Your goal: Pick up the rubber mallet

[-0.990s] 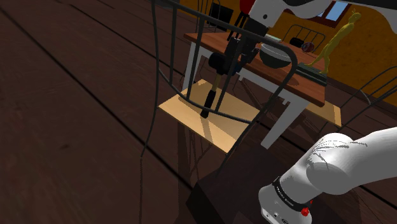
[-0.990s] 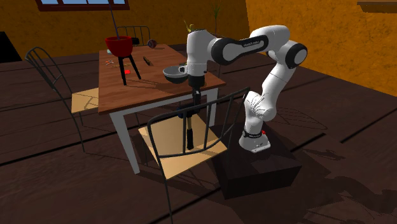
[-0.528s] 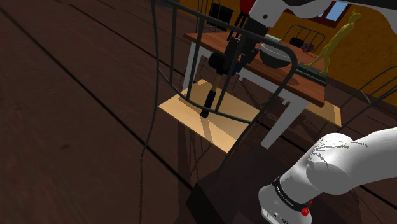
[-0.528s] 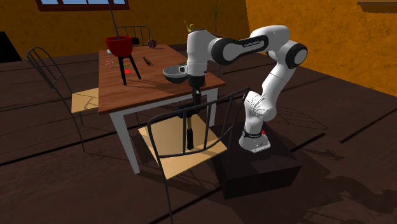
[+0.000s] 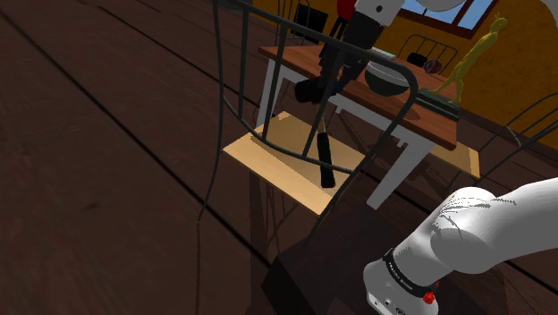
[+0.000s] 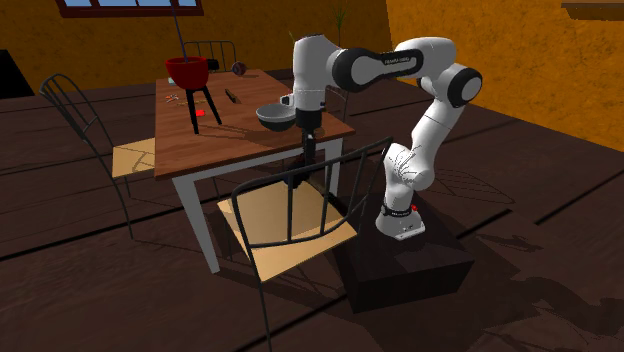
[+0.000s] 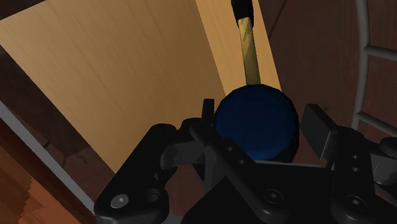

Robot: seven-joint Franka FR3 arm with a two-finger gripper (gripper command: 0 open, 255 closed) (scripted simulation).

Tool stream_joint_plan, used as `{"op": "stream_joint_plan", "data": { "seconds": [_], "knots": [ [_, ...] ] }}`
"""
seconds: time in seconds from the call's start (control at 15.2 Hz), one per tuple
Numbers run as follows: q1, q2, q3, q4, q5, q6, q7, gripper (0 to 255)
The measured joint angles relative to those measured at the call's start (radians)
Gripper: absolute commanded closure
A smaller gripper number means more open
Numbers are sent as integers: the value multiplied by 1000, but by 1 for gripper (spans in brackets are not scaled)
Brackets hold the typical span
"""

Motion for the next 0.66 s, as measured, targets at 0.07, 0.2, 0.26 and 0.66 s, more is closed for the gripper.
{"op": "stream_joint_plan", "data": {
  "seconds": [0.07,0.2,0.26,0.66],
  "knots": [
    [0,3,1,16,0,-13,3,255],
    [0,7,0,43,-1,-35,7,255],
    [0,12,-1,64,-2,-51,9,255],
    [-1,35,-6,160,-5,-124,16,255]
  ]
}}
